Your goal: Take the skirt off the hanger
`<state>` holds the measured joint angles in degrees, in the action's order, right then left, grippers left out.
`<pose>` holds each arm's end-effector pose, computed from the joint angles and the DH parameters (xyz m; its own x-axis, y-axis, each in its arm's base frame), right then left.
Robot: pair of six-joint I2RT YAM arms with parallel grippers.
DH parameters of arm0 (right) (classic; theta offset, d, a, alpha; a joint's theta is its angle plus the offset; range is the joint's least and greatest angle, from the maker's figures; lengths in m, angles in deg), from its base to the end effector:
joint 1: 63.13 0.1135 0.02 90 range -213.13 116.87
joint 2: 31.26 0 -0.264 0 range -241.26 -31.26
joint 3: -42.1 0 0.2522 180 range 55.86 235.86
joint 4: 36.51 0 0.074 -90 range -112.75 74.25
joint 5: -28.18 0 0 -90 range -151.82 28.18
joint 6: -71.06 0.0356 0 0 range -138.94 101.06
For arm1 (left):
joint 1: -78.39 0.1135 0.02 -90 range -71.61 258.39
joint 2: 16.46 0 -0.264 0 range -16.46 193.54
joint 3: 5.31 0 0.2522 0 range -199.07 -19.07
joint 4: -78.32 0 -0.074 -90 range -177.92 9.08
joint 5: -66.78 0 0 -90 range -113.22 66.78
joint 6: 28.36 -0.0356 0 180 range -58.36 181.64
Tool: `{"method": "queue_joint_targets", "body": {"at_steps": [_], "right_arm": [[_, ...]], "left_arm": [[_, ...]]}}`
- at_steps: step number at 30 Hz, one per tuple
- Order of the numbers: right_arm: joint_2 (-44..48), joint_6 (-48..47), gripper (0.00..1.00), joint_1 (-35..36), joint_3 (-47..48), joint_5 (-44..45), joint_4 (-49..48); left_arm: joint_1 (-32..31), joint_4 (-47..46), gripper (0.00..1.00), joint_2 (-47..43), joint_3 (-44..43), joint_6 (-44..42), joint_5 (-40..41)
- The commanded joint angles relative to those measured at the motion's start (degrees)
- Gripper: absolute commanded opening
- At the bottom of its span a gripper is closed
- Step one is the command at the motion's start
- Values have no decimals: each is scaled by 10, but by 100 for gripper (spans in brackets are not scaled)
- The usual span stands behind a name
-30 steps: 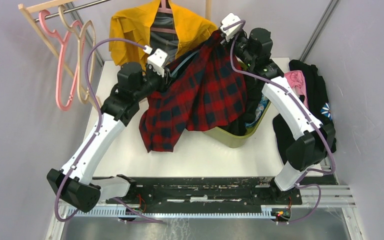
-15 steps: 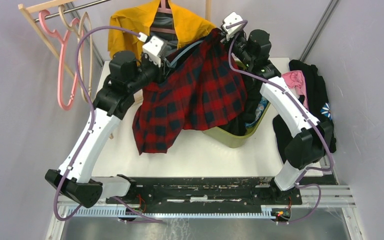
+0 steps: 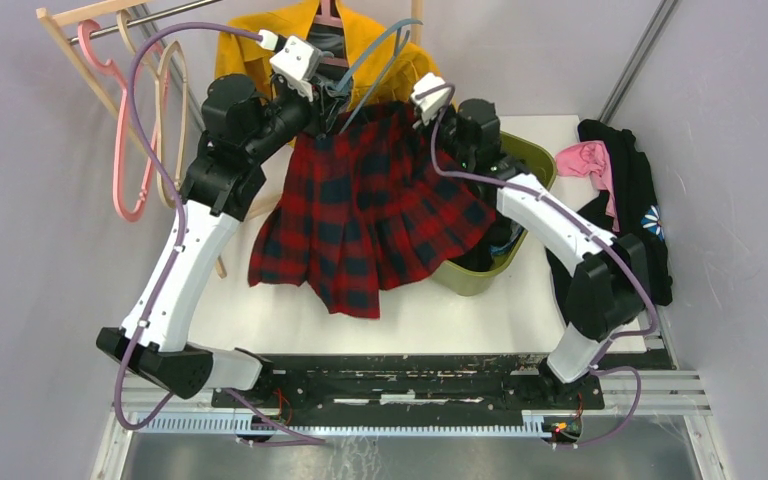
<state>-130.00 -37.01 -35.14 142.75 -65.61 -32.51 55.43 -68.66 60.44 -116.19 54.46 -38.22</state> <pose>0.3712 0.2000 0.3788 0.1327 -0.2800 -0.9508 -0.5106 0.8029 -0.3077 0.2521 -0.1168 0.5134 0.0922 0.0921 -0.9915 0.6083 0.7831 0.1293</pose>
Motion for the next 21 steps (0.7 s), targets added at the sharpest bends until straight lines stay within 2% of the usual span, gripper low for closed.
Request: {"method": "queue_joint_targets", "body": {"at_steps": [1,4,8,11,15,21], "right_arm": [[80,5,1,36,-41,19,36],[124,38,1,38,-51,38,46],[159,11,1,38,-40,48,92],[173,4,1,38,-6,69,91],[147,-19,1,12,146,121,96],[79,-8,1,-77,417,169,67]], "left_arm": [[2,-90,3,20,-39,12,-4],[2,-99,3,26,-39,14,17],[3,-154,3,22,-25,3,76],[2,-154,3,31,-26,5,59],[1,-145,3,6,33,25,49],[1,-116,3,-46,106,25,57]]}}
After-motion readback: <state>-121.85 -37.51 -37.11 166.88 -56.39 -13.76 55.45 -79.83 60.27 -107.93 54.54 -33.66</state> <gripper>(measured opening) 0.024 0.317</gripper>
